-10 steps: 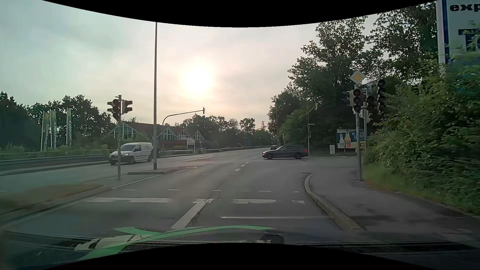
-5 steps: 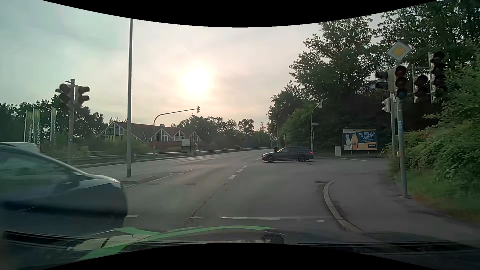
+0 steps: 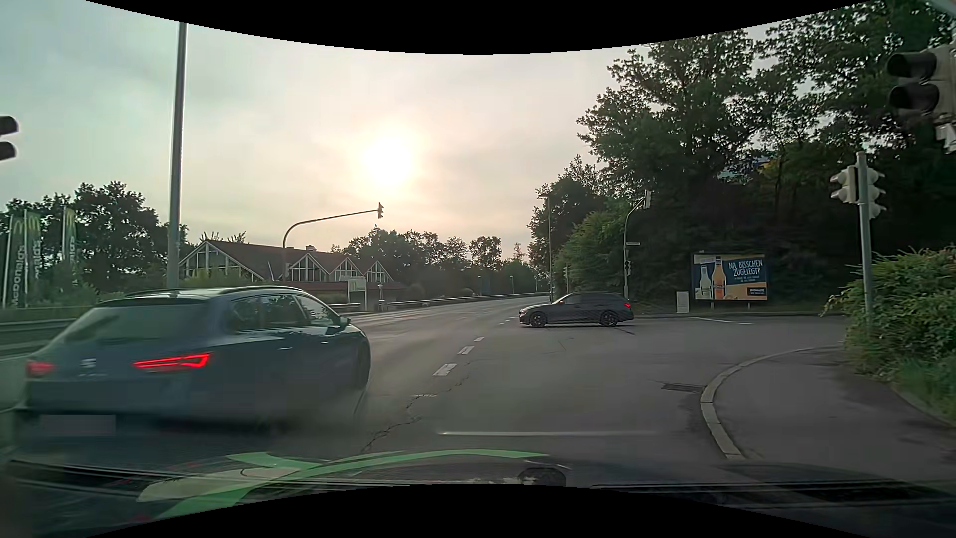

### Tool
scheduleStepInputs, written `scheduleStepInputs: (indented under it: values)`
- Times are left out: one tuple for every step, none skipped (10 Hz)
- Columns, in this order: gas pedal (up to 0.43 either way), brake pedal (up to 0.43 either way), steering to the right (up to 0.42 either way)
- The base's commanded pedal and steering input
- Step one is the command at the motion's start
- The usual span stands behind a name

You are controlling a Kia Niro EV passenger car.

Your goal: Follow the waypoints while adhering to traffic rules and regulations

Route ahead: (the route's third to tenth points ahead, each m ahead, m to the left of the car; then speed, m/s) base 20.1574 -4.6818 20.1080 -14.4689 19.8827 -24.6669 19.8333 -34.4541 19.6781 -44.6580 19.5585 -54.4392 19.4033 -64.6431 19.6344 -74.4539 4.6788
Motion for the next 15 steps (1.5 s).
scheduleStepInputs:
  values:
    - [0.0,0.0,0.042]
    - [0.0,0.0,0.054]
    - [0.0,0.0,0.064]
    - [0.0,0.0,0.076]
    - [0.0,0.0,0.089]
    - [0.0,0.0,0.101]
    - [0.0,0.0,0.114]
    - [0.0,0.0,0.131]
    - [0.008,0.0,0.148]
    - [0.02,0.0,0.168]
    - [0.02,0.0,0.19]
    - [0.028,0.0,0.209]
    - [0.039,0.0,0.23]
    - [0.059,0.0,0.249]
    - [0.067,0.0,0.263]
